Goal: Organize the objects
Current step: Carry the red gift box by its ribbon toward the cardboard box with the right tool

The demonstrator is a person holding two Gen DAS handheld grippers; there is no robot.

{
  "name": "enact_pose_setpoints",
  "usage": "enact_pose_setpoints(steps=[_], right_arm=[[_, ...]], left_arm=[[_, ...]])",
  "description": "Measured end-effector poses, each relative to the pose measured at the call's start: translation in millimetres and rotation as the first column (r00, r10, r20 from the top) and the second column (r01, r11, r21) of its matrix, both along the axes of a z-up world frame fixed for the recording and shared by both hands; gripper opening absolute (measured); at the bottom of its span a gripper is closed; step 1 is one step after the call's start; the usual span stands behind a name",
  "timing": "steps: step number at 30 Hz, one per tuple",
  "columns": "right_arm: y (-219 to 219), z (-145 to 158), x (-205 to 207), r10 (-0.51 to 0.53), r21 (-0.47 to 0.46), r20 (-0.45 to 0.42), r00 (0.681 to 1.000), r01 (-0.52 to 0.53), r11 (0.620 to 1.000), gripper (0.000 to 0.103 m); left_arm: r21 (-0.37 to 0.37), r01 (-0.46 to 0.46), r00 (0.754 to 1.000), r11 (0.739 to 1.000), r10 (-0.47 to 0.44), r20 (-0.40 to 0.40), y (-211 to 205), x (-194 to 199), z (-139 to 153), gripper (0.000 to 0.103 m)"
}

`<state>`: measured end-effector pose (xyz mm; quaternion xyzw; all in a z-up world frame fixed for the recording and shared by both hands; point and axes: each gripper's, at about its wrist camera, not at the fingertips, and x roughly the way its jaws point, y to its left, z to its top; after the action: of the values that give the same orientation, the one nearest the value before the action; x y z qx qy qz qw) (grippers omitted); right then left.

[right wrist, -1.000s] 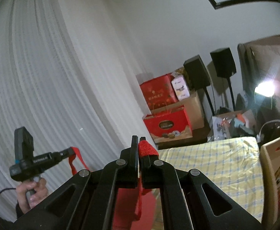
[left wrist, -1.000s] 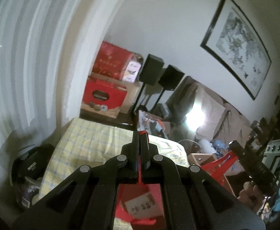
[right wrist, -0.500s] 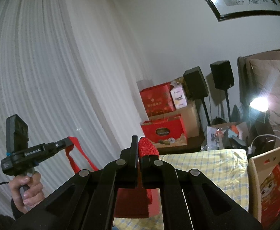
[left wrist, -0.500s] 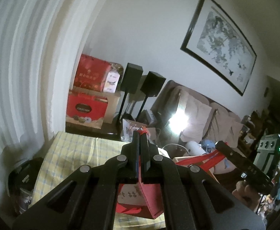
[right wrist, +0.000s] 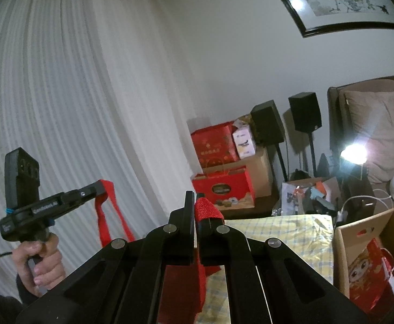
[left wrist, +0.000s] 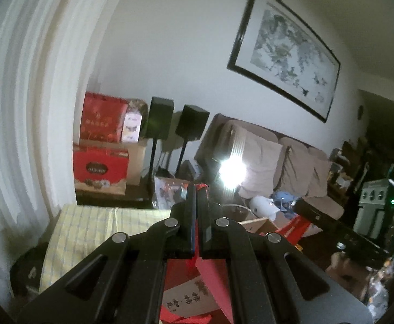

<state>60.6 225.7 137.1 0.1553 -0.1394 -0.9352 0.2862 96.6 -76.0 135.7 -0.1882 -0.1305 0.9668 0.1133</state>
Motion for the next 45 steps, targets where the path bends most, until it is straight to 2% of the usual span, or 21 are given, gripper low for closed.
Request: enact_pose_setpoints(steps=[2,4,12,16,19,22,27,31,34,37,38,40,45], right_arm=[[5.8,1.6,1.3,-0.006,-0.005,0.000,1.000,0.006,1.000,0.002],[11.7,3.4,1.6,-0.011,-0.009,0.003,1.000,0.011,1.000,0.002],[48.6,10.8,4.5,-0.092,-0.006,0.002,0.996,0.092,0.996,0.002],[70.9,11.1,5.9,-0.132,0.025,0.017,0.991,0.132,0.991,0.002],[96.4,14.3,7.0,-0.168,0.062,0.012,0.986,0.166,0.984,0.002],[128.8,18.2,2.5,-0.202,0.056,0.030,0.979,0.200,0.978,0.002],[169.1,29.6,-7.7,-0.283,0.110,0.035,0.959,0.277,0.954,0.002],[197.1,40.9,-19.2,-0.369,0.173,0.026,0.929,0.359,0.917,0.002],[214.6,44.6,-35.1,-0.399,0.208,0.045,0.916,0.382,0.900,0.002],[234.2,46.6,-57.8,-0.420,0.315,0.087,0.903,0.375,0.872,0.001],[238.2,45.0,-61.9,-0.436,0.351,0.099,0.895,0.379,0.857,0.001],[247.2,40.8,-72.4,-0.493,0.475,0.104,0.864,0.393,0.788,0.000],[265.8,30.9,-88.1,-0.509,0.612,0.149,0.848,0.325,0.721,0.000]], left_arm=[[-0.003,0.005,1.000,1.000,-0.005,0.013,7.7,-6.7,0.0,0.001],[0.030,0.043,0.999,0.999,-0.044,0.026,15.2,-14.4,0.7,0.001],[0.047,0.132,0.991,0.990,-0.133,0.025,53.8,-33.0,10.1,0.001],[0.046,0.173,0.984,0.984,-0.174,0.027,80.0,-43.2,12.0,0.001],[0.039,0.207,0.978,0.978,-0.208,0.030,101.0,-51.4,13.0,0.001],[0.017,0.230,0.973,0.973,-0.230,0.022,120.0,-57.5,13.3,0.001],[0.054,0.301,0.952,0.952,-0.303,0.038,154.5,-79.5,14.4,0.001],[0.049,0.354,0.934,0.934,-0.355,0.031,193.5,-100.8,19.3,0.001],[0.043,0.380,0.924,0.924,-0.382,0.040,228.7,-123.1,21.1,0.001],[0.033,0.403,0.913,0.915,-0.404,0.060,258.2,-140.8,18.6,0.001],[0.027,0.415,0.907,0.909,-0.416,0.067,268.4,-146.2,17.5,0.001],[0.009,0.452,0.889,0.892,-0.451,0.084,288.8,-156.4,14.8,0.001],[0.000,0.488,0.868,0.873,-0.485,0.112,324.1,-181.5,14.9,0.000]])
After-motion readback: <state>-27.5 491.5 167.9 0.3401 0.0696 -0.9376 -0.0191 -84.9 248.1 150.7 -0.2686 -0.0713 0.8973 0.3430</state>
